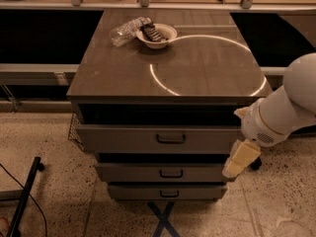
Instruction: Open top drawer
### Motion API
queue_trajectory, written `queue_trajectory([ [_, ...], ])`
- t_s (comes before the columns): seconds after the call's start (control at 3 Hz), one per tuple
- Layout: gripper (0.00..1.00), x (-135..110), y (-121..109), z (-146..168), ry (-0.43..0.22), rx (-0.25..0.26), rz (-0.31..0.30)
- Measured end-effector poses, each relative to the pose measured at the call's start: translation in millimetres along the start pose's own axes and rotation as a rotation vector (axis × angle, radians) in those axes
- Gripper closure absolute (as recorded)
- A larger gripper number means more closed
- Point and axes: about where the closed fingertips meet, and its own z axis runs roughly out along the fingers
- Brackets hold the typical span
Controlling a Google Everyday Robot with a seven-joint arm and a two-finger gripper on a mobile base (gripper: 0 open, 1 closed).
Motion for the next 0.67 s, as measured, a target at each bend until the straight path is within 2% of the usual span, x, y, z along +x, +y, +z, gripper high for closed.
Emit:
queue_trajectory([
  [0.33, 0.0, -1, -2, 36, -0.062, -0.008, 0.009],
  [0.67, 0.0, -2, -7, 58, -0.096, 0.004, 0.011],
])
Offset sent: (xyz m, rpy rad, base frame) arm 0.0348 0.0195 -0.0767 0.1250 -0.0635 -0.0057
